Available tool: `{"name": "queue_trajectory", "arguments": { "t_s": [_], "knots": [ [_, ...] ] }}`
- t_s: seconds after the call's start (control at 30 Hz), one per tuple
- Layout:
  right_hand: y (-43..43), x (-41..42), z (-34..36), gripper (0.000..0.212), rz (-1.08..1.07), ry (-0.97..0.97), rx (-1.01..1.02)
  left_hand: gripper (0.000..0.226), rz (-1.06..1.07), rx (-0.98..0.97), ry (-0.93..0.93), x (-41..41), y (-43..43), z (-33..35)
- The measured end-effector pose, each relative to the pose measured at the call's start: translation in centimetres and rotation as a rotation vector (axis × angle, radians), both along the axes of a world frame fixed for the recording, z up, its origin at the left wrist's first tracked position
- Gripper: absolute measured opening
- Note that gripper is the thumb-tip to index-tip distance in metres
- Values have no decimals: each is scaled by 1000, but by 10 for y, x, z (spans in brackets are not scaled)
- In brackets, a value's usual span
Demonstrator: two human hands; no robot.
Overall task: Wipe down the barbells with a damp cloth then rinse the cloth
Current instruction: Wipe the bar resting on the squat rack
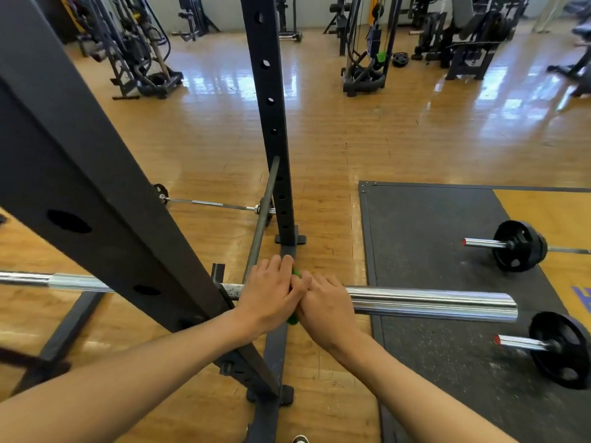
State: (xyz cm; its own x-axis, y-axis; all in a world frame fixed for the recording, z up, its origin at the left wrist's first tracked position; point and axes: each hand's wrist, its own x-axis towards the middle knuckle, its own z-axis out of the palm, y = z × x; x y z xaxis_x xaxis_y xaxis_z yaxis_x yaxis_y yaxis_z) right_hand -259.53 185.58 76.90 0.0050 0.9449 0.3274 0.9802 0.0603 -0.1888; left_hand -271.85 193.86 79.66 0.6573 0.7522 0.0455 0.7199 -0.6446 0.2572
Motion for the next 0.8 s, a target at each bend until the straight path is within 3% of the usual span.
{"name": "queue_trajectory", "arguments": {
  "t_s": [0.1, 0.27, 0.4, 0.47, 0.67, 0.8],
  "knots": [
    [-1, 0, -5, 33, 33, 9, 86, 77, 52, 14, 61, 0, -6, 9],
    [-9, 0, -15, 36, 230, 139, 340, 97, 49, -84, -43, -15, -40, 23],
    [-14, -1, -19, 48, 479, 196, 415, 88, 114, -209, -187, -27, -81, 38],
    [-14, -5, -13, 40, 598, 195, 429, 85, 114, -159, -182, -40, -95, 41],
    [-2, -33, -1, 28, 999, -73, 340, 98, 86, 55, 167, -110, -112, 22],
    [-3, -71, -8, 34, 1029, -62, 274, 98, 102, 101, 396, -164, -130, 4]
  ]
}}
